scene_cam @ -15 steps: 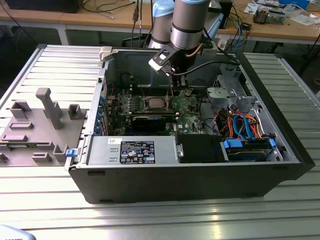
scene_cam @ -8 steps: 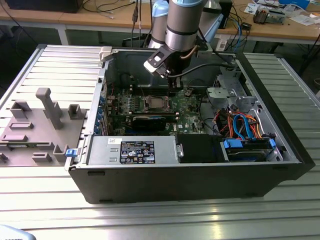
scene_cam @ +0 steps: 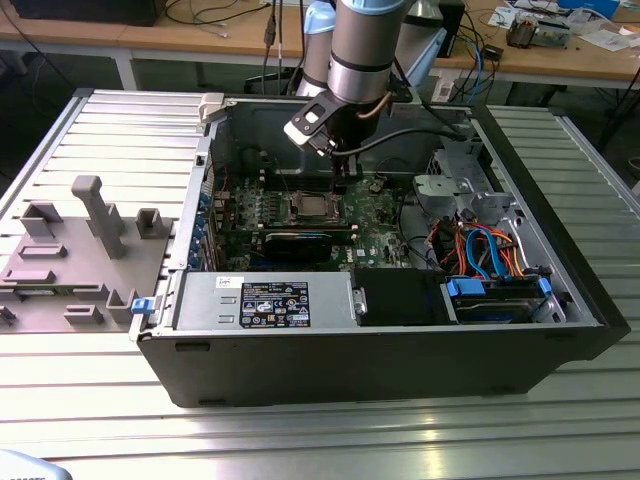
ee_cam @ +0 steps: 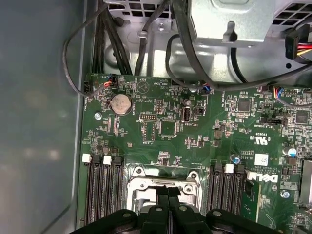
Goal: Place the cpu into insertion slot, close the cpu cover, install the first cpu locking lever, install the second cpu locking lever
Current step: 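Close the cpu cover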
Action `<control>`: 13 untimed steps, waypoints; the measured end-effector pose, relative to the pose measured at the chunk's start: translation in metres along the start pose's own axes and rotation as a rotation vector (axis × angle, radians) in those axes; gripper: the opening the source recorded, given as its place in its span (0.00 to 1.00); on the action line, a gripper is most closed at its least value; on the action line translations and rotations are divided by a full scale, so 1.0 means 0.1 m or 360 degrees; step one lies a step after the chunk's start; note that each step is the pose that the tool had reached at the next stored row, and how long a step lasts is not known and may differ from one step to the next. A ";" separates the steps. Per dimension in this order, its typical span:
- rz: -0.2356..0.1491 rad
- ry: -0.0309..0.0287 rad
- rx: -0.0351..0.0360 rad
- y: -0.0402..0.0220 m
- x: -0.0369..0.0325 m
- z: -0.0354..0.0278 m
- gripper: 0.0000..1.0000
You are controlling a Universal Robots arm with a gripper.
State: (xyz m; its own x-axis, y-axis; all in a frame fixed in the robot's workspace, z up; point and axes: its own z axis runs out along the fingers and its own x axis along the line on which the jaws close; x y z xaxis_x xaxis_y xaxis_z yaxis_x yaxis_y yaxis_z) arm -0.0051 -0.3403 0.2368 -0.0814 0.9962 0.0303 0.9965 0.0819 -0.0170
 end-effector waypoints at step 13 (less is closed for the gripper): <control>0.0000 0.00000 0.0000 -0.074 0.005 0.035 0.11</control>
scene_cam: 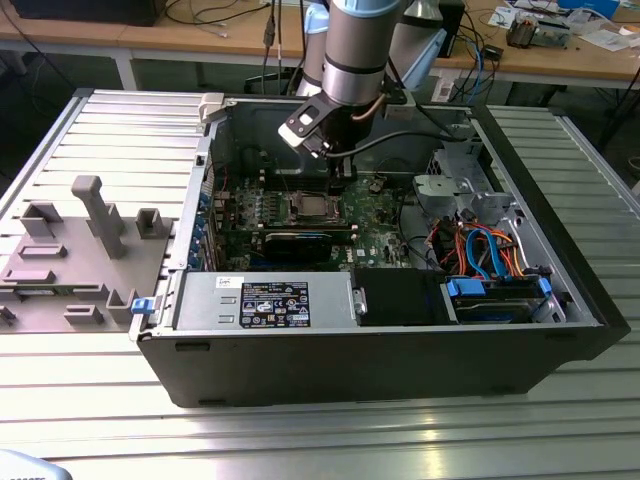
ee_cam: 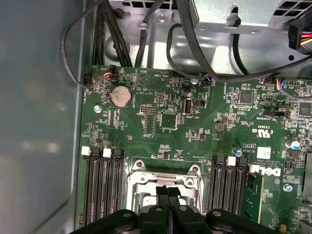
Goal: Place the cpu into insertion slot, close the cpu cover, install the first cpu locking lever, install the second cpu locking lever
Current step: 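Close the cpu cover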
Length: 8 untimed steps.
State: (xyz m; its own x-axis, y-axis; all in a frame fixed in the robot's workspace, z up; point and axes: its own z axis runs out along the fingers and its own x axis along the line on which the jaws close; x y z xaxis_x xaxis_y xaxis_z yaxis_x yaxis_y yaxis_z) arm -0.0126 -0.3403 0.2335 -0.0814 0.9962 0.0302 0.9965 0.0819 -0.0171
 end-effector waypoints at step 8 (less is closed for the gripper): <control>0.0000 0.00001 0.0000 -0.051 0.003 0.028 0.11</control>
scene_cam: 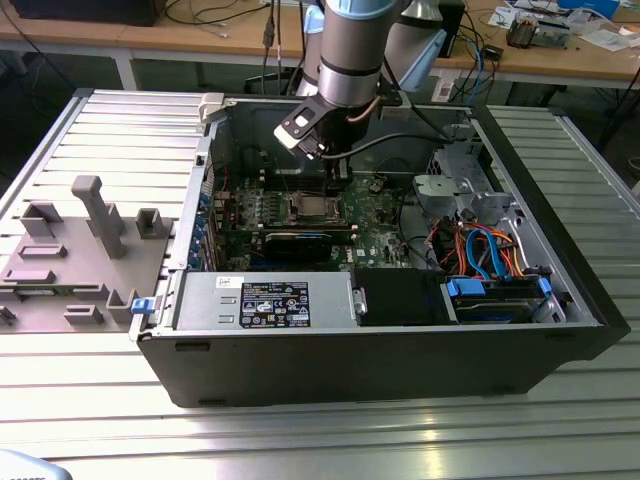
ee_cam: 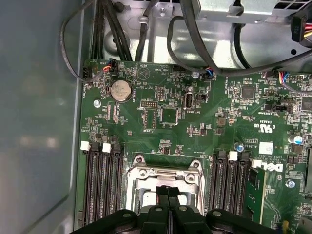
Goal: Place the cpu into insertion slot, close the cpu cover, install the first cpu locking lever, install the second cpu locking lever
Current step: 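Close the cpu cover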
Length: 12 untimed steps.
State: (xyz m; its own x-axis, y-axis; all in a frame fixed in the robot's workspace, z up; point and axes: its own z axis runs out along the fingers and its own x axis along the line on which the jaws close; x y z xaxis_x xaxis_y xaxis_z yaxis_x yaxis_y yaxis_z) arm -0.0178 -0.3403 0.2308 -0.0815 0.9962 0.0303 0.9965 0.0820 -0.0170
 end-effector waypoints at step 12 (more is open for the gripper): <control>0.0000 -0.00001 0.0000 -0.079 0.005 0.043 0.11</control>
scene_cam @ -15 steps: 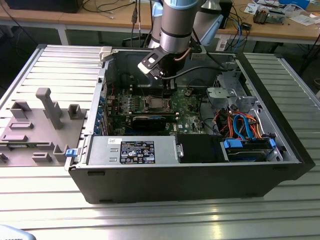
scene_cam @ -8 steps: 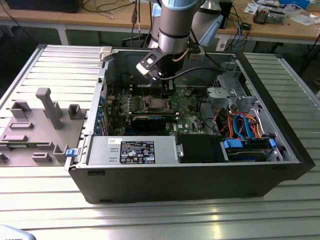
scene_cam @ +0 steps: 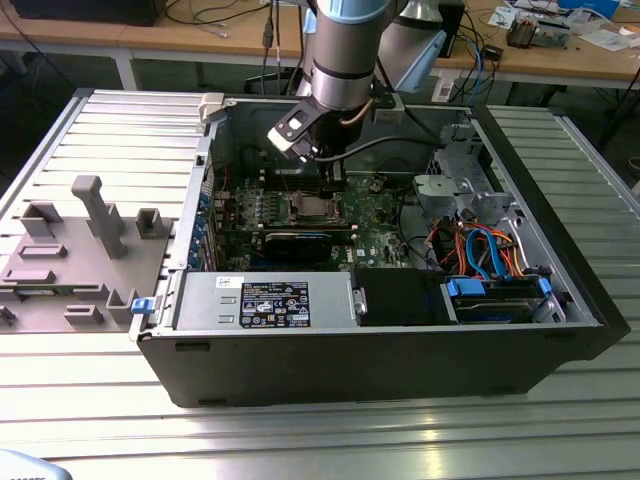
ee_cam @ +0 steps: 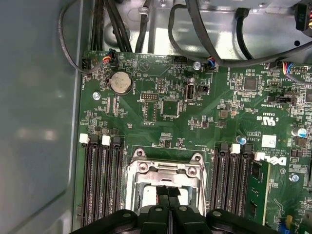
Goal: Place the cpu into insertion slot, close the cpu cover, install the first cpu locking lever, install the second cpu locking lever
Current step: 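Close the cpu cover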
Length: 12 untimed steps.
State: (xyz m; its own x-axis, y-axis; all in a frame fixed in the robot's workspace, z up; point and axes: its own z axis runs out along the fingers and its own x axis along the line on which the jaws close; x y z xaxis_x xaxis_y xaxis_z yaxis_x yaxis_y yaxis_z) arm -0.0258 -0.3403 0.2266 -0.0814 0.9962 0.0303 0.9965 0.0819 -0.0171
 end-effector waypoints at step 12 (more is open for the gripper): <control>0.0000 0.00000 0.0000 -0.048 0.003 0.051 0.11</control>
State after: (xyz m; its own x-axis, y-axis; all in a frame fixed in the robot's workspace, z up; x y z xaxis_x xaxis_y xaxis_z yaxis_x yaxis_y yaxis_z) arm -0.0306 -0.3403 0.2217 -0.0814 0.9962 0.0303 0.9965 0.0819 -0.0171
